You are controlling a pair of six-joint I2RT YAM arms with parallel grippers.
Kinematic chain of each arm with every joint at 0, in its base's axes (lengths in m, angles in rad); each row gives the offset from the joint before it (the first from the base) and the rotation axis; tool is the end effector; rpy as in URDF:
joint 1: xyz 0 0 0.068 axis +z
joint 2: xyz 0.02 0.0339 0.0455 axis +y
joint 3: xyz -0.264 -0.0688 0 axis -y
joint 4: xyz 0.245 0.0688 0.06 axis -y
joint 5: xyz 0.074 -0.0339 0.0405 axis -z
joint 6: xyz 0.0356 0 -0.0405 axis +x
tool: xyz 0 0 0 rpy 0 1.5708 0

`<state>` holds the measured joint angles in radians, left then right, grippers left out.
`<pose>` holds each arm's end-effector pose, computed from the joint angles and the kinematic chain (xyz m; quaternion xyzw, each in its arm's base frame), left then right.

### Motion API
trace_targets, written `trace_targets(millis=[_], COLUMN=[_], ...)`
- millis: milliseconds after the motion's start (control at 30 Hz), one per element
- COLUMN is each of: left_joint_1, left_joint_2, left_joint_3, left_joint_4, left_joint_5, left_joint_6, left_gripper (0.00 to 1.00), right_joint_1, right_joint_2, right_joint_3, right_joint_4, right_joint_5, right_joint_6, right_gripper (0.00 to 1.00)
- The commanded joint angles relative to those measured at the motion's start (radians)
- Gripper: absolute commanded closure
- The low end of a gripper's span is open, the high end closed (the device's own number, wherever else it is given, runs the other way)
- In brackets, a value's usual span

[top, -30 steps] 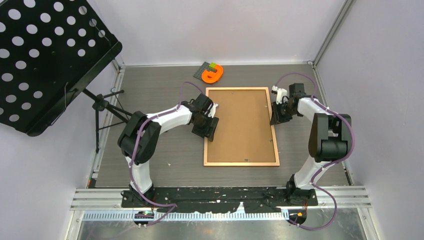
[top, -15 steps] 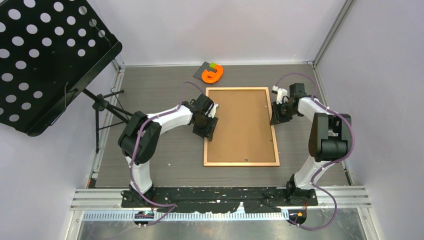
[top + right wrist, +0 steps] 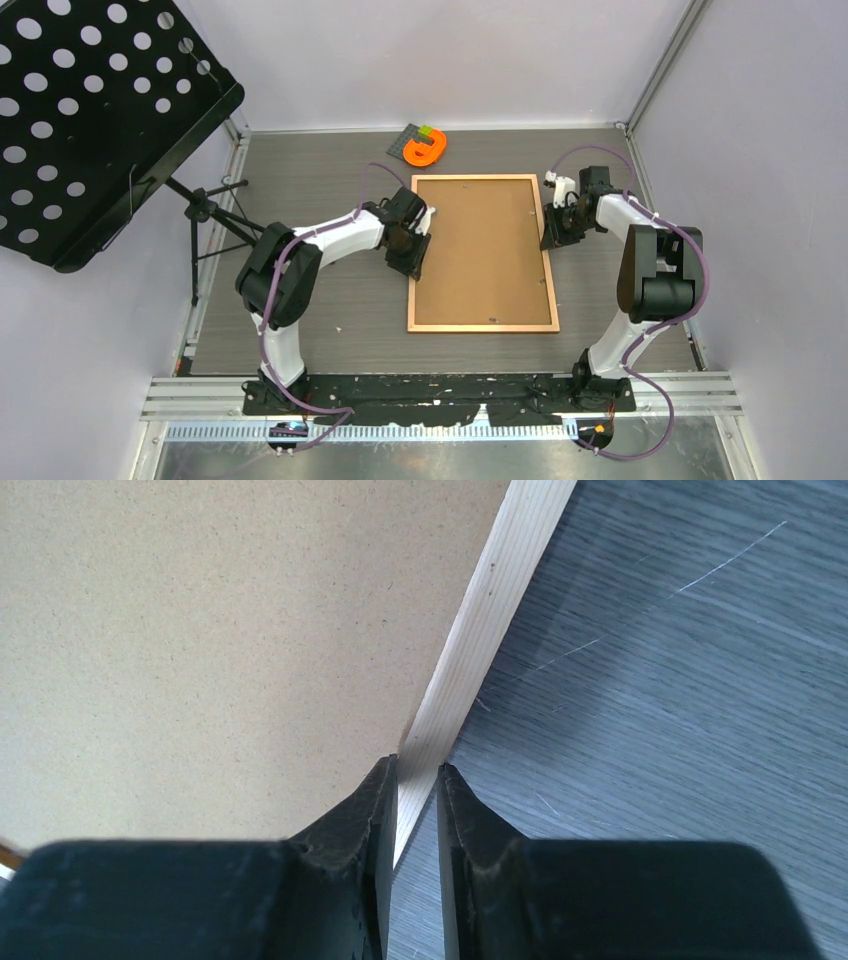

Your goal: Put the photo into the frame

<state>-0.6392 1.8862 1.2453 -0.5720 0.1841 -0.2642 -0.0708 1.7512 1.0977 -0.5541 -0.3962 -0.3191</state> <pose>0.2949 -0.2273 0.1640 0.1987 0.9596 -0.1587 0.1200 0.3365 -0.0101 0.1720 -0.1547 0.9525 0.1556 0.2112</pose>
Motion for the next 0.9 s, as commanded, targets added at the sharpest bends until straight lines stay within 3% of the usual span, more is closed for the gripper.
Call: trace_targets(millis=[0, 100, 233, 467, 867], left_joint_1=[-0.013, -0.012, -0.013, -0.010, 0.005], left_joint_2=[0.037, 0.040, 0.040, 0.014, -0.083], left_joint_3=[-0.015, -0.012, -0.008, 0.008, 0.031], left_joint_4=[0.030, 0.029, 0.024, 0.001, -0.016], left_joint_5=[-0.010, -0.003, 0.004, 0.007, -0.005], left_joint_6=[0.025, 0.027, 0.026, 0.031, 0.103], left_gripper=[0.74, 0.79, 0.77, 0.47, 0.31], right_joint_1=[0.002, 0.002, 0.002, 0.002, 0.000], right_joint_2=[0.021, 0.021, 0.022, 0.019, 0.044], right_joint_3=[0.019, 0.019, 0.020, 0.030, 0.075], right_joint_4=[-0.005, -0.005, -0.008, -0.018, -0.007], right_joint_5=[-0.015, -0.016, -0.015, -0.016, 0.015], right_joint_6=[-0.021, -0.020, -0.023, -0.023, 0.039], right_gripper=[0.82, 0.83, 0.83, 0.83, 0.87])
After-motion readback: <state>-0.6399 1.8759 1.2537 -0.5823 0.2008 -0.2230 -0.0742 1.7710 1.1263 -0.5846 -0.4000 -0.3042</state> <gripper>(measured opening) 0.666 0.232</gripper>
